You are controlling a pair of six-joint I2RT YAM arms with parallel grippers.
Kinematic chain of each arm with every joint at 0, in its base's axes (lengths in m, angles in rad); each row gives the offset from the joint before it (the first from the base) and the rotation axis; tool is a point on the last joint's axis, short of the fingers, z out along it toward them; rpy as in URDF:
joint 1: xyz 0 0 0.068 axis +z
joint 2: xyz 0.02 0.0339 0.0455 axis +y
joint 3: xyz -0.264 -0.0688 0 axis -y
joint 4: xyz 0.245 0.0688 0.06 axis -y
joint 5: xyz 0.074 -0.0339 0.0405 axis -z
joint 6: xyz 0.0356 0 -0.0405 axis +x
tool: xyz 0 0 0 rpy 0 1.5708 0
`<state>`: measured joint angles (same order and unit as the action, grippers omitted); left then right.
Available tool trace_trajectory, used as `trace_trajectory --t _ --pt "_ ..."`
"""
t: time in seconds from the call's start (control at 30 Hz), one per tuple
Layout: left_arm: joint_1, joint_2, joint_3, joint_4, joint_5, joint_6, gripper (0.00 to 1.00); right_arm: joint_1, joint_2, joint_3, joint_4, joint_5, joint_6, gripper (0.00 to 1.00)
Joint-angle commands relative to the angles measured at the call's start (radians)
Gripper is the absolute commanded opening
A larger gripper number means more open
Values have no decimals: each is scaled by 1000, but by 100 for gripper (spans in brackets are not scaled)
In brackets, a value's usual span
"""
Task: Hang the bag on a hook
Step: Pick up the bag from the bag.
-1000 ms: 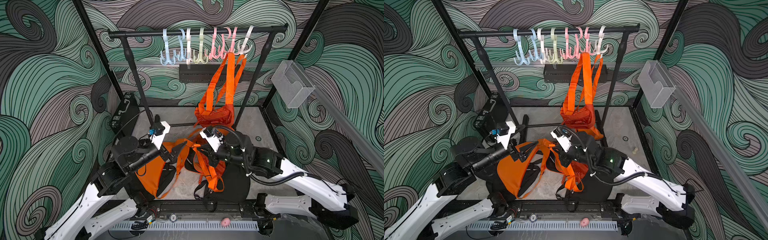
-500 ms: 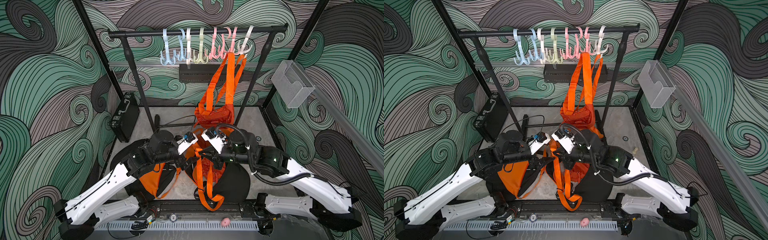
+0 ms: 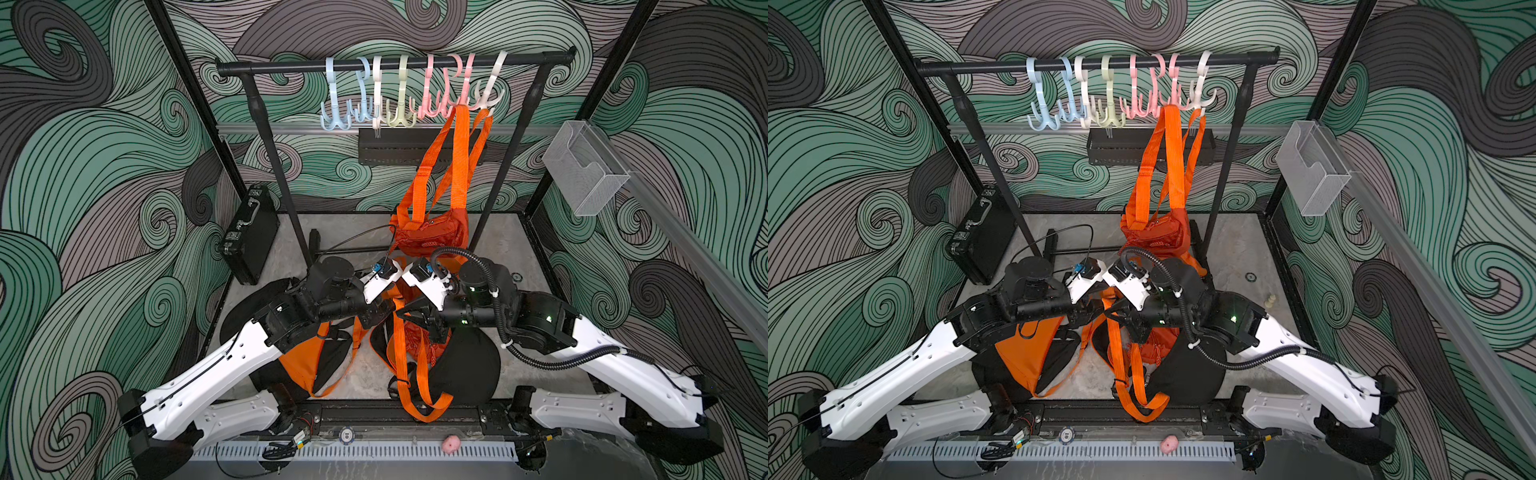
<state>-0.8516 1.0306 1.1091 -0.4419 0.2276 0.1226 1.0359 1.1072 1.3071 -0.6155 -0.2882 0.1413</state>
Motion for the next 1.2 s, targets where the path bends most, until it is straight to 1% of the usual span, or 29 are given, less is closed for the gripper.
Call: trace_trajectory --t 0.0,0.07,0.13,0.17,0.2,0.23,0.3,0.33,0.37,0.47,0.6,0.67,0.73,0.83,0.93,1.07,1.17 --pt "-4 2 -2 64 10 -27 32 -5 -13 -30 34 -67 15 0" --pt "-3 2 3 77 -6 -38 16 -7 -11 -51 47 -73 33 0" --pt "-4 -1 9 82 -68 -46 0 -10 -17 -77 64 -65 49 0" --pt "-3 -6 12 82 -112 -52 0 -11 -23 -94 71 -56 58 4" --pt "-3 -14 14 86 -165 -59 0 -13 -30 -110 81 -43 67 11" --pt "-4 -24 13 90 -232 -72 0 -15 -44 -138 96 -24 80 21" --pt "-4 -43 15 91 -341 -102 0 -20 -69 -196 136 -6 100 34" --pt "-4 -55 14 89 -382 -113 0 -20 -83 -234 160 1 110 43" --pt "-4 -64 13 82 -416 -123 0 -21 -95 -271 181 15 119 48" --pt "-4 -78 12 47 -487 -139 0 -22 -113 -364 226 53 134 57" --pt "-3 -85 7 -6 -588 -157 0 -23 -115 -468 310 37 155 61" --pt "-1 -84 6 -29 -638 -163 0 -20 -109 -512 319 36 151 63" --pt "0 -84 10 -52 -681 -171 0 -20 -109 -546 312 61 143 65" --pt "6 -81 11 -74 -706 -185 0 -19 -112 -608 349 81 150 64" --pt "18 -76 9 -87 -713 -195 0 -2 -72 -630 376 75 141 61" --pt "37 -69 8 -95 -715 -202 0 43 -3 -612 341 152 92 60" --pt "63 -58 20 -119 -723 -213 0 74 39 -577 279 217 50 60"
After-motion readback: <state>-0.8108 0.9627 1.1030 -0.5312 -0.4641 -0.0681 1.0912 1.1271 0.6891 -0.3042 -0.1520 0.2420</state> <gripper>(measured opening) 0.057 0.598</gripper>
